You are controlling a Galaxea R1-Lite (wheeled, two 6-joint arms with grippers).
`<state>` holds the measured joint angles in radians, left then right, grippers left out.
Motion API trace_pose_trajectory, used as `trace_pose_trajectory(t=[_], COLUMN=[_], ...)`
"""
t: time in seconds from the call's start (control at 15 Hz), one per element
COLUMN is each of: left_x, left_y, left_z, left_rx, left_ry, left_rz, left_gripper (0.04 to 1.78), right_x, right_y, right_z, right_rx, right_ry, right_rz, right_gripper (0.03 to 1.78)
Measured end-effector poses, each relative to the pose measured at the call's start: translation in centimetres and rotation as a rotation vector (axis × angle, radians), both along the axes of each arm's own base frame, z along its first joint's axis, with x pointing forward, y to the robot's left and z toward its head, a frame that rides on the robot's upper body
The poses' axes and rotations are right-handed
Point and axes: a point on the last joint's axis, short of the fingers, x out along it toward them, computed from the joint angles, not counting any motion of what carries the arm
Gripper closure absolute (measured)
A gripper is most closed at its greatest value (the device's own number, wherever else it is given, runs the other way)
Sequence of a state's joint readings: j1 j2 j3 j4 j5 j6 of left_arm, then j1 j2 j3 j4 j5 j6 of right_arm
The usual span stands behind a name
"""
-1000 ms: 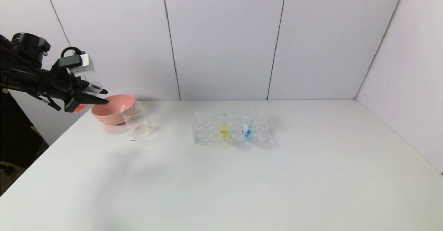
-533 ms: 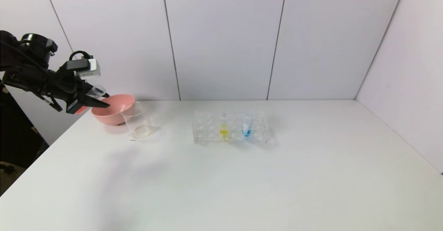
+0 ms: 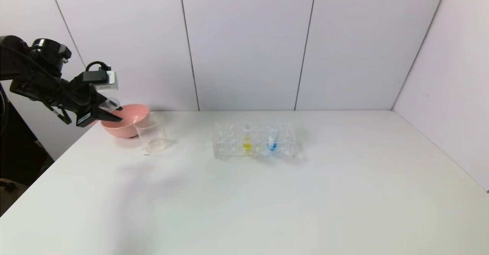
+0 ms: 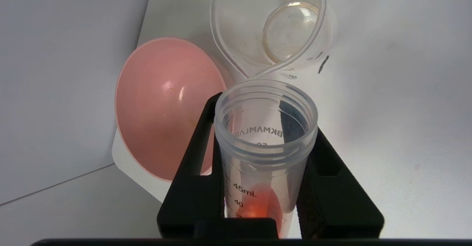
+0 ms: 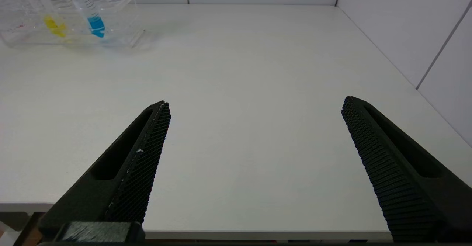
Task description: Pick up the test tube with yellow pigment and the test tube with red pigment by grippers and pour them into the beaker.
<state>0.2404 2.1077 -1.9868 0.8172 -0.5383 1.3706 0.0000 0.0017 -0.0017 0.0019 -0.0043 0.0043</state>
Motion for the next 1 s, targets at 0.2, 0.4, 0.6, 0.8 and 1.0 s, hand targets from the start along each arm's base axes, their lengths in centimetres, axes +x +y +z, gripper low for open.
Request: trace_pose_trajectory(t=[0.2, 0.4, 0.6, 0.8, 1.0], left_x=[0.3, 0.6, 0.9, 1.1, 1.4], left_y=[-0.1, -0.3, -0.8, -1.0, -1.2], left_z=[-0.3, -0.5, -0.5, -0.7, -0.9], left_rx=[0.015, 0.062, 0.071, 0.078, 0.112], left_ry=[0.008, 0.021, 0.009, 0.019, 0.028], left_rz=[0.010, 0.043, 0.046, 0.066, 0.106], left_gripper=[1.29, 1.29, 1.29, 1.29, 1.29], right_x=[0.0, 0.0, 0.0, 0.0, 0.0], right_y=[0.0, 0.0, 0.0, 0.0, 0.0], right_z=[0.0, 0.0, 0.0, 0.0, 0.0], right_rx=[0.000, 0.000, 0.000, 0.000, 0.000], right_ry=[0.000, 0.000, 0.000, 0.000, 0.000], right_rz=[0.000, 0.000, 0.000, 0.000, 0.000], right_gripper=[0.11, 0.11, 0.11, 0.11, 0.11])
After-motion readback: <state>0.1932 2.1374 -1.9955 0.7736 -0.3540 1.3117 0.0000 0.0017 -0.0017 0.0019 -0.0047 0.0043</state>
